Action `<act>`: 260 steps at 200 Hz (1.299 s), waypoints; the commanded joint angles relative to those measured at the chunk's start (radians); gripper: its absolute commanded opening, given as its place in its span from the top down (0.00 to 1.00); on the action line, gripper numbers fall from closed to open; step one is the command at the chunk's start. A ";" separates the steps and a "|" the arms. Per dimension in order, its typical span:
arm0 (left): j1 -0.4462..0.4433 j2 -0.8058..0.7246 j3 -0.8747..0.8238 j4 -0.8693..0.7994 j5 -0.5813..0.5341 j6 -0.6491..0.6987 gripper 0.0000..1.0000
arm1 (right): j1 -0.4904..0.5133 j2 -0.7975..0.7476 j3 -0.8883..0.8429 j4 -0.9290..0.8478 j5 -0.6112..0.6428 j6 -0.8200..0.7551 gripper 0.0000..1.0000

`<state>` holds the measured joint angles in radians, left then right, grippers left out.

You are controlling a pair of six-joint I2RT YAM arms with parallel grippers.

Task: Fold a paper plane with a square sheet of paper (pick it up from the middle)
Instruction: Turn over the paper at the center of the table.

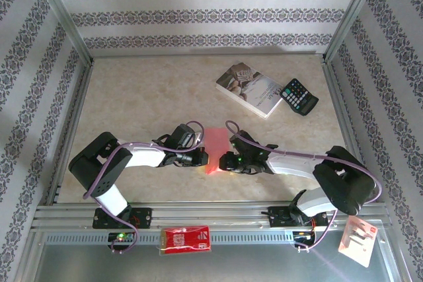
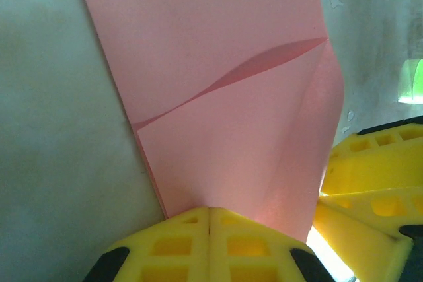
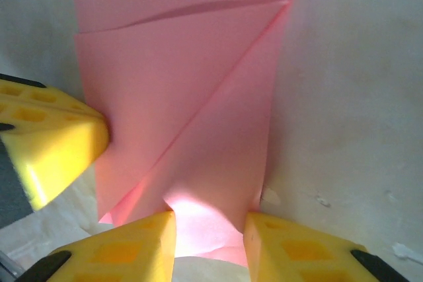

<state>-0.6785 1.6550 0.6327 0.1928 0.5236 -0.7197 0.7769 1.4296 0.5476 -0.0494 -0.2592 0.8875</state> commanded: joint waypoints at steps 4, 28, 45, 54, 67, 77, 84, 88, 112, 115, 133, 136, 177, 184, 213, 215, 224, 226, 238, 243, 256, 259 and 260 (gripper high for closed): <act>0.008 0.029 -0.014 -0.039 -0.012 0.008 1.00 | 0.003 0.024 -0.004 0.090 -0.026 -0.019 0.64; 0.008 0.028 -0.013 -0.041 -0.010 0.009 1.00 | -0.021 0.044 -0.013 0.158 -0.057 -0.026 0.62; 0.008 0.028 -0.012 -0.047 -0.010 0.010 1.00 | -0.030 0.042 -0.019 0.184 -0.067 -0.033 0.61; 0.008 0.025 -0.013 -0.048 -0.011 0.011 1.00 | -0.036 0.035 -0.021 0.186 -0.068 -0.036 0.61; 0.008 0.023 -0.013 -0.049 -0.012 0.010 1.00 | -0.041 0.020 -0.028 0.185 -0.066 -0.042 0.60; 0.008 0.020 -0.014 -0.050 -0.013 0.009 1.00 | -0.046 0.010 -0.036 0.185 -0.065 -0.044 0.59; 0.008 0.020 -0.014 -0.051 -0.013 0.009 1.00 | -0.050 0.001 -0.044 0.190 -0.064 -0.046 0.59; 0.008 0.019 -0.014 -0.051 -0.015 0.009 1.00 | -0.051 -0.004 -0.047 0.190 -0.064 -0.048 0.58; 0.008 0.017 -0.015 -0.052 -0.017 0.009 1.00 | -0.064 -0.025 -0.067 0.196 -0.061 -0.054 0.56; 0.008 0.017 -0.016 -0.053 -0.016 0.009 1.00 | -0.065 -0.028 -0.069 0.197 -0.062 -0.054 0.56; 0.008 0.017 -0.016 -0.055 -0.016 0.008 1.00 | -0.070 -0.047 -0.083 0.204 -0.061 -0.045 0.56; 0.008 0.017 -0.016 -0.055 -0.016 0.009 1.00 | -0.070 -0.049 -0.086 0.207 -0.061 -0.041 0.56; 0.008 0.015 -0.011 -0.064 -0.020 0.012 1.00 | -0.040 -0.083 -0.147 0.297 -0.039 0.080 0.62; 0.007 0.016 -0.011 -0.064 -0.021 0.013 1.00 | -0.030 -0.094 -0.159 0.311 -0.023 0.103 0.65; 0.008 0.019 -0.008 -0.060 -0.017 0.007 1.00 | 0.013 -0.152 -0.198 0.332 0.076 0.179 0.75; 0.008 0.019 -0.008 -0.061 -0.017 0.007 1.00 | 0.016 -0.156 -0.198 0.332 0.085 0.182 0.76; 0.008 0.019 -0.004 -0.065 -0.017 0.008 1.00 | 0.030 -0.179 -0.233 0.333 0.121 0.196 0.78; 0.008 0.018 -0.004 -0.065 -0.017 0.007 1.00 | 0.033 -0.184 -0.237 0.332 0.127 0.197 0.79; 0.008 0.015 -0.001 -0.067 -0.014 0.008 1.00 | 0.046 -0.208 -0.251 0.327 0.170 0.206 0.85; 0.008 0.013 0.001 -0.068 -0.015 0.006 1.00 | 0.047 -0.214 -0.255 0.325 0.184 0.208 0.88; 0.008 0.005 0.007 -0.063 -0.012 -0.001 1.00 | 0.050 -0.219 -0.258 0.325 0.212 0.199 0.95; 0.008 0.003 0.008 -0.059 -0.009 -0.005 1.00 | 0.050 -0.218 -0.255 0.320 0.215 0.193 0.96; 0.008 0.003 0.009 -0.058 -0.008 -0.006 1.00 | 0.050 -0.218 -0.253 0.319 0.217 0.190 0.96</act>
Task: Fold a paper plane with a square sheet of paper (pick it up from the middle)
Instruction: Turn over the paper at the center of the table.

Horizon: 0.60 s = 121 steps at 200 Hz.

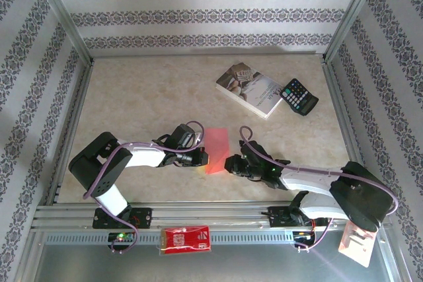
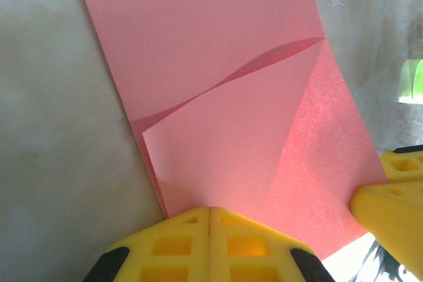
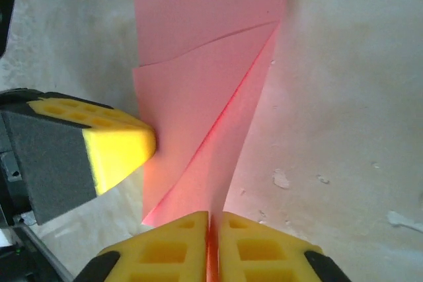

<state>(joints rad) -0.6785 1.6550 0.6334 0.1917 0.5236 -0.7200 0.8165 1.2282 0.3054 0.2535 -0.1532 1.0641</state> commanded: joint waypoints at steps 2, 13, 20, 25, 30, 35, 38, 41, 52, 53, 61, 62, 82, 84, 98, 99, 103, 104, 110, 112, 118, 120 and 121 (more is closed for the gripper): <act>0.008 0.000 0.008 -0.054 -0.006 -0.008 0.99 | 0.011 -0.016 -0.010 0.012 0.113 0.010 0.97; 0.008 -0.012 0.019 -0.034 0.003 -0.023 0.90 | 0.006 -0.012 0.009 -0.013 0.118 -0.025 1.00; 0.010 -0.022 0.027 -0.023 0.011 -0.040 0.82 | 0.001 -0.011 0.026 -0.039 0.117 -0.059 1.00; 0.009 -0.033 0.033 -0.017 0.014 -0.049 0.75 | -0.005 -0.012 0.032 -0.065 0.116 -0.085 1.00; 0.011 -0.044 0.041 -0.012 0.016 -0.058 0.71 | -0.013 -0.015 0.057 -0.093 0.115 -0.105 1.00; 0.011 -0.057 0.049 -0.005 0.025 -0.064 0.67 | -0.021 -0.021 0.074 -0.123 0.112 -0.130 1.00; 0.013 -0.064 0.053 -0.003 0.028 -0.066 0.65 | -0.028 -0.026 0.081 -0.141 0.111 -0.145 1.00; 0.016 -0.074 0.058 -0.004 0.031 -0.068 0.63 | -0.034 -0.030 0.090 -0.160 0.107 -0.161 1.00; 0.030 -0.115 0.068 -0.010 0.032 -0.080 0.56 | -0.067 -0.057 0.119 -0.241 0.093 -0.223 1.00; 0.032 -0.120 0.068 -0.010 0.032 -0.081 0.56 | -0.070 -0.060 0.123 -0.251 0.092 -0.226 1.00; 0.051 -0.154 0.065 -0.013 0.032 -0.089 0.53 | -0.092 -0.086 0.154 -0.332 0.087 -0.286 1.00; 0.052 -0.156 0.064 -0.013 0.031 -0.090 0.53 | -0.095 -0.090 0.158 -0.337 0.086 -0.294 1.00; 0.125 -0.255 0.035 -0.048 0.008 -0.103 0.50 | -0.119 -0.143 0.291 -0.603 0.138 -0.479 1.00; 0.135 -0.266 0.032 -0.053 0.004 -0.103 0.49 | -0.118 -0.145 0.306 -0.628 0.146 -0.499 1.00; 0.197 -0.331 0.007 -0.088 -0.028 -0.102 0.48 | -0.107 -0.136 0.409 -0.789 0.200 -0.610 1.00; 0.201 -0.335 0.005 -0.091 -0.030 -0.102 0.48 | -0.106 -0.134 0.418 -0.798 0.202 -0.616 1.00; 0.218 -0.353 -0.003 -0.100 -0.039 -0.102 0.46 | -0.095 -0.122 0.449 -0.834 0.217 -0.642 1.00; 0.222 -0.357 -0.004 -0.102 -0.041 -0.101 0.46 | -0.091 -0.119 0.455 -0.843 0.221 -0.647 1.00; 0.245 -0.380 -0.012 -0.120 -0.055 -0.098 0.45 | -0.070 -0.096 0.494 -0.888 0.245 -0.679 1.00; 0.254 -0.387 -0.014 -0.127 -0.059 -0.097 0.44 | -0.062 -0.086 0.505 -0.898 0.253 -0.688 1.00; 0.276 -0.408 -0.021 -0.141 -0.071 -0.096 0.44 | -0.035 -0.056 0.538 -0.934 0.273 -0.712 1.00; 0.282 -0.413 -0.022 -0.146 -0.074 -0.096 0.43 | -0.026 -0.044 0.548 -0.943 0.280 -0.719 1.00; 0.285 -0.417 -0.023 -0.148 -0.076 -0.096 0.43 | -0.022 -0.039 0.552 -0.948 0.282 -0.722 1.00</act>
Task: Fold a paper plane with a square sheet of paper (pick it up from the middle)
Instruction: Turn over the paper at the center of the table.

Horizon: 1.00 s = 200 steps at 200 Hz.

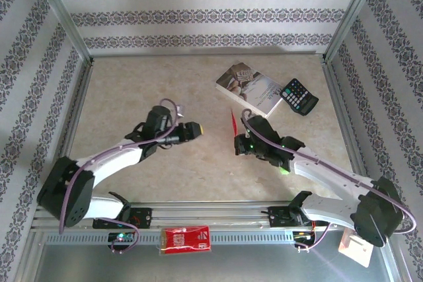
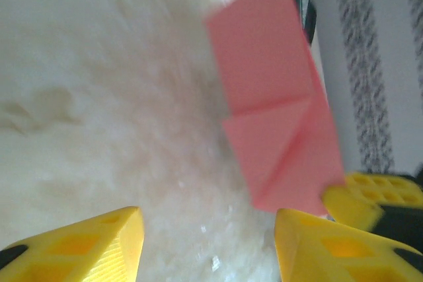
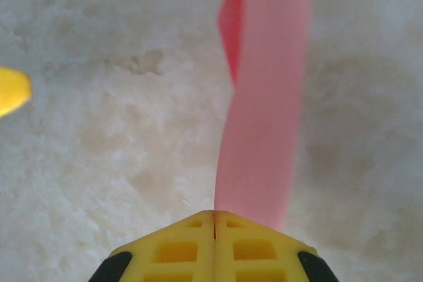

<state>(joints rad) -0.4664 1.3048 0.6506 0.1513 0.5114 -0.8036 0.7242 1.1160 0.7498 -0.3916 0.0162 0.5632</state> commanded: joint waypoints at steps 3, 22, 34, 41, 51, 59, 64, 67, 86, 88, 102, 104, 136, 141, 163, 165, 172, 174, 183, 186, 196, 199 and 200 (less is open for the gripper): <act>0.081 -0.078 -0.044 -0.111 -0.066 -0.013 0.43 | 0.083 0.090 0.122 -0.316 0.118 -0.230 1.00; 0.114 -0.121 -0.058 -0.137 -0.085 -0.023 0.43 | 0.150 0.198 0.172 -0.319 0.097 -0.243 1.00; 0.118 -0.130 -0.057 -0.157 -0.085 -0.024 0.44 | 0.196 0.253 0.171 -0.267 0.062 -0.230 1.00; 0.117 -0.126 -0.051 -0.169 -0.079 -0.024 0.44 | 0.222 0.274 0.165 -0.225 0.043 -0.222 1.00; 0.118 -0.118 -0.044 -0.181 -0.060 -0.025 0.44 | 0.256 0.308 0.155 -0.160 0.009 -0.205 1.00; 0.117 -0.112 -0.042 -0.189 -0.051 -0.030 0.45 | 0.280 0.327 0.143 -0.102 -0.022 -0.185 1.00; 0.117 -0.108 -0.042 -0.187 -0.044 -0.038 0.45 | 0.293 0.337 0.134 -0.064 -0.042 -0.173 1.00; 0.117 -0.105 -0.044 -0.184 -0.038 -0.042 0.45 | 0.300 0.341 0.128 -0.043 -0.050 -0.166 1.00; 0.117 -0.079 -0.045 -0.162 -0.001 -0.067 0.47 | 0.328 0.369 0.088 0.075 -0.096 -0.123 1.00; 0.117 -0.073 -0.044 -0.159 0.005 -0.069 0.48 | 0.329 0.372 0.085 0.085 -0.099 -0.118 1.00; 0.115 -0.032 -0.034 -0.139 0.050 -0.088 0.50 | 0.333 0.385 0.056 0.148 -0.124 -0.088 0.99; 0.114 -0.026 -0.034 -0.134 0.056 -0.091 0.51 | 0.335 0.386 0.054 0.161 -0.128 -0.085 0.99; 0.085 0.078 -0.004 -0.070 0.126 -0.127 0.57 | 0.339 0.414 0.027 0.240 -0.153 -0.037 0.97; 0.077 0.095 0.002 -0.063 0.134 -0.130 0.58 | 0.339 0.421 0.028 0.242 -0.154 -0.031 0.97; 0.069 0.145 0.015 -0.020 0.158 -0.149 0.60 | 0.347 0.437 0.025 0.258 -0.151 -0.015 0.97; 0.068 0.150 0.016 -0.018 0.158 -0.151 0.60 | 0.348 0.438 0.024 0.262 -0.151 -0.012 0.97; 0.068 0.163 0.023 -0.011 0.164 -0.151 0.60 | 0.349 0.441 0.022 0.268 -0.150 -0.006 0.96; 0.067 0.168 0.027 -0.013 0.167 -0.150 0.60 | 0.350 0.442 0.021 0.269 -0.151 -0.005 0.96; 0.065 0.191 0.050 -0.030 0.181 -0.133 0.59 | 0.351 0.444 0.019 0.275 -0.148 0.002 0.95; 0.063 0.200 0.059 -0.039 0.183 -0.128 0.59 | 0.352 0.445 0.018 0.277 -0.148 0.005 0.95; 0.054 0.225 0.079 -0.050 0.191 -0.117 0.59 | 0.354 0.448 0.018 0.282 -0.148 0.009 0.95; 0.049 0.232 0.084 -0.050 0.194 -0.116 0.59 | 0.354 0.449 0.019 0.283 -0.146 0.009 0.94; 0.048 0.235 0.086 -0.050 0.196 -0.116 0.59 | 0.354 0.449 0.019 0.283 -0.146 0.009 0.94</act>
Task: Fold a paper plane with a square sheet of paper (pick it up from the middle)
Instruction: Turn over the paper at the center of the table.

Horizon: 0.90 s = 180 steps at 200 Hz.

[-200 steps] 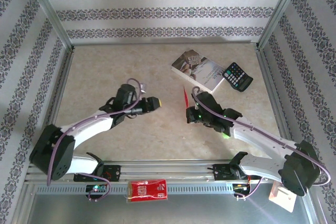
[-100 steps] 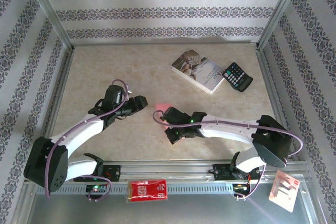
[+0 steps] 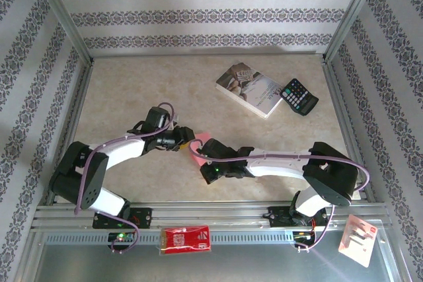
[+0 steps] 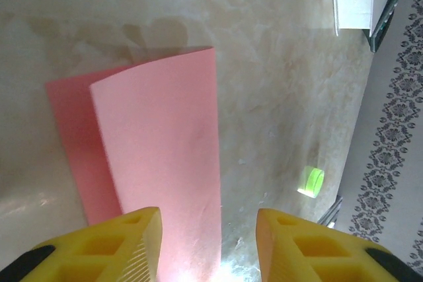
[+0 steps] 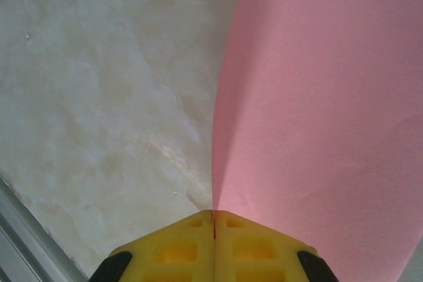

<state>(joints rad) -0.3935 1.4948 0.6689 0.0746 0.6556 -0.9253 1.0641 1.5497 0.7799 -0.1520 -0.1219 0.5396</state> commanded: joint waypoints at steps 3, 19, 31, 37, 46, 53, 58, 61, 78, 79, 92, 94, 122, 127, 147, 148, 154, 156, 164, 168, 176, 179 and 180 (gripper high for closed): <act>-0.028 0.053 0.071 0.026 0.056 0.006 0.59 | 0.014 0.016 -0.011 0.043 -0.008 0.033 0.94; -0.034 0.077 0.084 0.024 0.068 0.008 0.59 | 0.016 0.021 -0.011 0.045 -0.004 0.040 0.93; -0.037 0.082 0.083 0.036 0.064 0.008 0.59 | 0.017 0.022 -0.016 0.057 -0.003 0.046 0.93; -0.040 0.088 0.088 0.030 0.061 0.012 0.59 | 0.017 0.024 -0.018 0.063 -0.001 0.050 0.93; -0.042 0.101 0.099 0.015 0.061 0.026 0.59 | 0.017 0.027 -0.018 0.067 0.002 0.053 0.93; -0.045 0.117 0.111 -0.002 0.056 0.041 0.59 | 0.017 0.030 -0.018 0.070 0.004 0.054 0.93; -0.046 0.129 0.118 -0.014 0.054 0.051 0.59 | 0.017 0.032 -0.016 0.070 0.005 0.053 0.92; -0.047 0.136 0.122 -0.023 0.052 0.057 0.59 | 0.017 0.033 -0.016 0.071 0.005 0.053 0.92; -0.047 0.179 0.140 -0.049 0.052 0.086 0.59 | 0.017 0.045 -0.010 0.076 0.000 0.054 0.90; -0.047 0.182 0.141 -0.050 0.051 0.087 0.59 | 0.017 0.045 -0.010 0.075 -0.001 0.054 0.90; -0.049 0.215 0.157 -0.065 0.054 0.103 0.59 | 0.017 0.051 -0.003 0.078 -0.002 0.050 0.89; -0.049 0.220 0.160 -0.066 0.055 0.107 0.59 | 0.017 0.052 -0.002 0.078 -0.002 0.048 0.89; -0.049 0.261 0.190 -0.095 0.058 0.143 0.60 | 0.015 0.051 0.005 0.078 0.004 0.039 0.85; -0.049 0.268 0.195 -0.101 0.058 0.149 0.60 | 0.016 0.050 0.005 0.078 0.003 0.037 0.85; -0.052 0.290 0.201 -0.112 0.058 0.167 0.60 | 0.012 0.045 0.005 0.078 -0.001 0.025 0.82; -0.052 0.292 0.201 -0.112 0.059 0.168 0.60 | 0.011 0.045 0.005 0.078 -0.001 0.025 0.82; -0.053 0.299 0.203 -0.113 0.059 0.173 0.61 | 0.008 0.043 0.004 0.078 -0.004 0.020 0.82; -0.053 0.301 0.205 -0.114 0.060 0.173 0.61 | 0.007 0.043 0.004 0.078 -0.005 0.019 0.82; -0.054 0.308 0.206 -0.117 0.062 0.178 0.61 | 0.001 0.040 0.004 0.076 -0.008 0.014 0.81; -0.054 0.312 0.208 -0.119 0.062 0.181 0.61 | -0.001 0.037 0.003 0.075 -0.011 0.012 0.80; -0.053 0.316 0.210 -0.121 0.061 0.187 0.62 | -0.008 0.033 0.002 0.073 -0.015 0.007 0.80; -0.053 0.319 0.210 -0.123 0.061 0.190 0.62 | -0.010 0.031 0.001 0.073 -0.016 0.004 0.79; -0.053 0.319 0.210 -0.122 0.061 0.192 0.62 | -0.011 0.030 0.002 0.072 -0.016 0.004 0.79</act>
<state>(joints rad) -0.4328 1.7893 0.8558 0.0025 0.7055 -0.7864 1.0687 1.5913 0.7765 -0.0860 -0.1223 0.5705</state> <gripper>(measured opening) 0.388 0.198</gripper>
